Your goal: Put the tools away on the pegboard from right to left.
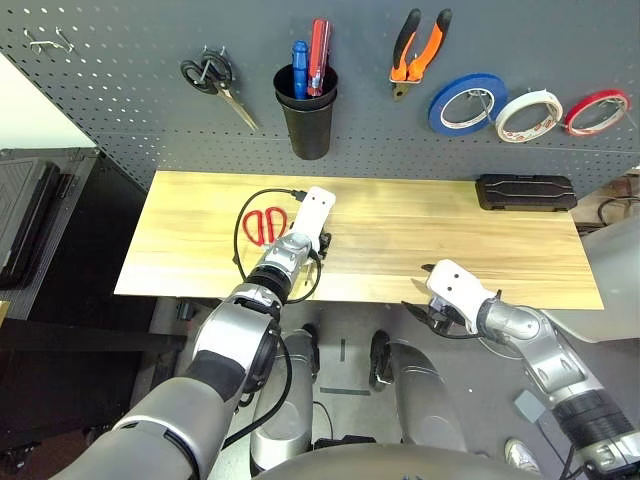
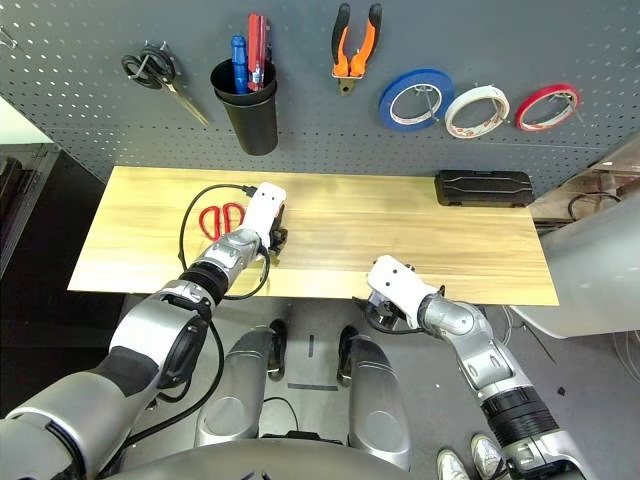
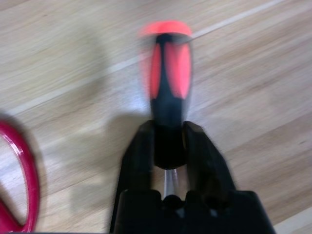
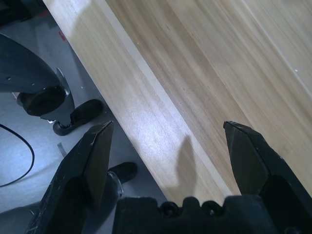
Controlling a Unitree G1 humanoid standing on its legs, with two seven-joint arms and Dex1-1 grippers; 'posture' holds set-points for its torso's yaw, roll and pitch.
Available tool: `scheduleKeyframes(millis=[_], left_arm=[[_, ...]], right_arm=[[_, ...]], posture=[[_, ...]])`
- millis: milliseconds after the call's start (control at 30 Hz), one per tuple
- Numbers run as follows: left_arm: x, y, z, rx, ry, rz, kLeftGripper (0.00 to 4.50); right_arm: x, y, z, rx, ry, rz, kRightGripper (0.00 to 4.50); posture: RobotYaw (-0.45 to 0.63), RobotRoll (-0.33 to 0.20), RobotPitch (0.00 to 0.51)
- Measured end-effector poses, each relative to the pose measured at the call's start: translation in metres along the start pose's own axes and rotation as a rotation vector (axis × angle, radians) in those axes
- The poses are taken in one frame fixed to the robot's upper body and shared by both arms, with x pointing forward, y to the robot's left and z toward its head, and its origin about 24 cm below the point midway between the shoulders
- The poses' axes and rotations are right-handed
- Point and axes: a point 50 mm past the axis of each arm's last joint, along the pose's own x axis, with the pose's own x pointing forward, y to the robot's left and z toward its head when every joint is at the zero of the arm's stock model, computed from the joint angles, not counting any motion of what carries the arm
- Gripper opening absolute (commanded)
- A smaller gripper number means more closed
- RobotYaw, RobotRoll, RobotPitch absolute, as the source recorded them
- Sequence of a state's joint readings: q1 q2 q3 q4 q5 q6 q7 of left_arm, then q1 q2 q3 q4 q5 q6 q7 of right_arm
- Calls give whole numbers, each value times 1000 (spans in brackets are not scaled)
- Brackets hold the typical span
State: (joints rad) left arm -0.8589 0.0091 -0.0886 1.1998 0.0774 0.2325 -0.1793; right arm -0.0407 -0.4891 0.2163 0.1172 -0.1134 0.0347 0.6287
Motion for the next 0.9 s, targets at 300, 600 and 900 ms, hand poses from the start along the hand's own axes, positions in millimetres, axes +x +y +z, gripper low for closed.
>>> scheduleKeyframes(millis=[300, 600, 900], left_arm=[[-3, 0, 3, -121, -6, -9, 573], [-39, 9, 10, -276, -139, 119, 573], [-80, 22, 12, -382, -220, 299, 573]], right_arm=[[4, -9, 6, -24, -41, 9, 4500], [17, -29, 9, -59, -59, 42, 4500], [28, -47, 11, -80, -70, 55, 4500]], posture=[[183, 0, 273], [256, 0, 262], [348, 0, 241]])
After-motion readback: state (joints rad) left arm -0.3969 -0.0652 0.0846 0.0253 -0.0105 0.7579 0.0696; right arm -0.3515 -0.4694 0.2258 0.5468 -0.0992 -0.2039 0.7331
